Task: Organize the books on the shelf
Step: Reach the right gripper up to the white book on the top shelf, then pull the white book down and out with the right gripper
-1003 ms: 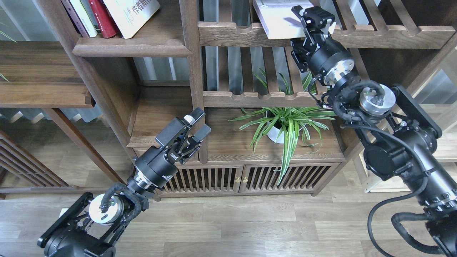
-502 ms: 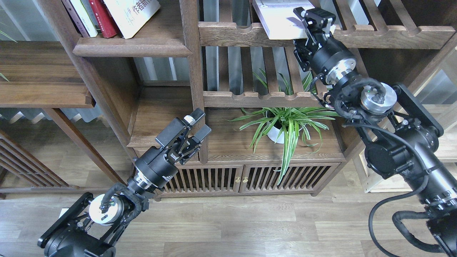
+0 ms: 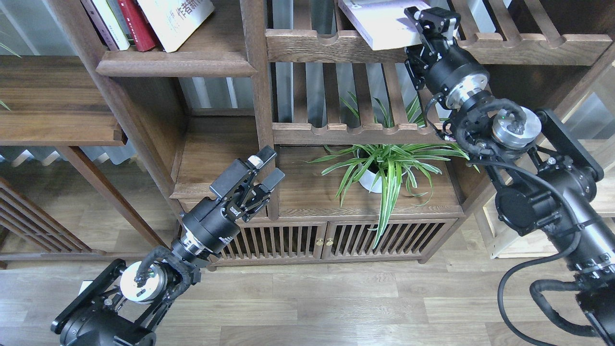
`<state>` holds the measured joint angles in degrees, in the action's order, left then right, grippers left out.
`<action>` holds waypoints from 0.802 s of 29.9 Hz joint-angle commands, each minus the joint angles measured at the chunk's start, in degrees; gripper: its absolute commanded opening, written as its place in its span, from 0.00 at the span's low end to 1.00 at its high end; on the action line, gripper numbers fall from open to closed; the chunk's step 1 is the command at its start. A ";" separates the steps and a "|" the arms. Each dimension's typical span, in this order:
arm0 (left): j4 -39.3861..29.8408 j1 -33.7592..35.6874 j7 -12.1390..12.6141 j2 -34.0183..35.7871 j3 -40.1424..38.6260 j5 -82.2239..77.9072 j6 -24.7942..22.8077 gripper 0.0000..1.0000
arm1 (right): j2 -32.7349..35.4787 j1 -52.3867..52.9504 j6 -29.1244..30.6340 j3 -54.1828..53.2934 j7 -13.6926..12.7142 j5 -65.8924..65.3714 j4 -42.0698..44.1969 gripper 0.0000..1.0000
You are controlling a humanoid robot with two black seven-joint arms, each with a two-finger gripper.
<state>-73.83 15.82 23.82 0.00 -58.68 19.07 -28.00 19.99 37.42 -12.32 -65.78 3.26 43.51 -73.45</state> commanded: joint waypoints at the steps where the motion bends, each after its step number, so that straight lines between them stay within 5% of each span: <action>1: 0.00 0.00 0.00 0.00 0.23 0.00 0.00 0.98 | -0.04 -0.06 0.19 -0.40 -0.10 0.08 -0.03 0.32; 12: 0.00 0.52 0.00 0.00 0.32 -0.26 0.00 0.98 | 0.23 -1.20 2.65 -2.77 -0.01 0.34 -1.25 0.06; 16: 0.00 0.44 0.00 0.00 0.32 -0.35 0.00 0.98 | 1.10 -2.96 5.19 -3.21 -0.36 0.43 -1.78 0.05; 20: 0.00 0.52 0.00 0.00 0.32 -0.35 0.00 0.98 | 3.30 -6.11 11.42 -3.12 -1.76 0.70 -2.40 0.05; 24: 0.00 0.52 0.00 0.00 -0.03 -0.26 0.00 0.98 | 6.46 -10.60 23.19 -2.42 -6.33 0.70 -2.40 0.04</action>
<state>-73.83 16.36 23.82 0.00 -58.36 18.77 -28.00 24.09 29.63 3.30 -68.91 -0.13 44.19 -75.77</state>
